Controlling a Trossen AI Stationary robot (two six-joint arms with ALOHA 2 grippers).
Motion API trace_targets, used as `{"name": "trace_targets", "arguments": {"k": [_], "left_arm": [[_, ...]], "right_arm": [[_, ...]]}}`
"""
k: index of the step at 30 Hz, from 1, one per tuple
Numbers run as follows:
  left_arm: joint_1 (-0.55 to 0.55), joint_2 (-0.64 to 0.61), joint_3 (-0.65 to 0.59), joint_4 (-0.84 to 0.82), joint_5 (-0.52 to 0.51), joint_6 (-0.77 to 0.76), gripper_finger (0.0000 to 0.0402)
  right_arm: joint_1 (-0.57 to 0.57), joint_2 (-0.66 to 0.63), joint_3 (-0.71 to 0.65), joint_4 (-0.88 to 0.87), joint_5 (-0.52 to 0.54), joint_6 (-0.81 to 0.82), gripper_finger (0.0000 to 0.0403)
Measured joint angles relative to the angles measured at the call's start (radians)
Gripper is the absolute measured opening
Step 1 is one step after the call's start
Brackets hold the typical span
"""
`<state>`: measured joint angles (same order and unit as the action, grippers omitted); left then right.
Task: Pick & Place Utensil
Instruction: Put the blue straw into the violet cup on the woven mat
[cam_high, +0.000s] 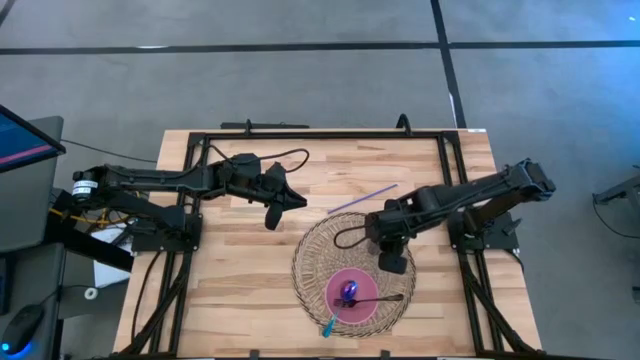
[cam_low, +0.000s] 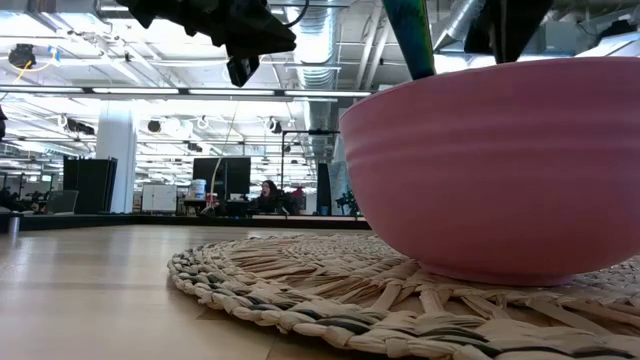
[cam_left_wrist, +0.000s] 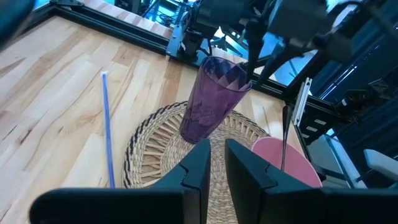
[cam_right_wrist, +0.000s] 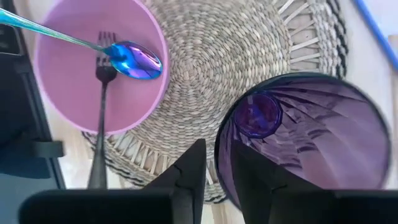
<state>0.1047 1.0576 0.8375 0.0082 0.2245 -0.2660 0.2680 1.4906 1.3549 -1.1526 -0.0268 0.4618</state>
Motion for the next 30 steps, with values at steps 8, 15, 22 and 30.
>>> {"name": "trace_targets", "arguments": {"k": [8,15,22,30], "left_arm": [[0.0,0.0,0.0,0.0,0.0,0.0,0.0049],[0.0,0.0,0.0,0.0,0.0,0.0,0.0049],[-0.008,0.031,0.002,0.0,0.0,-0.003,0.0049],[0.004,0.185,0.001,0.049,0.0,-0.001,0.0049]], "right_arm": [[0.0,-0.001,0.193,-0.159,-0.002,-0.001,0.0068],[0.046,-0.054,0.249,-0.161,0.017,-0.231,0.0068],[0.102,-0.199,0.179,-0.155,0.186,-0.205,0.0068],[0.151,-0.473,-0.187,0.235,0.317,-0.204,0.0068]]}}
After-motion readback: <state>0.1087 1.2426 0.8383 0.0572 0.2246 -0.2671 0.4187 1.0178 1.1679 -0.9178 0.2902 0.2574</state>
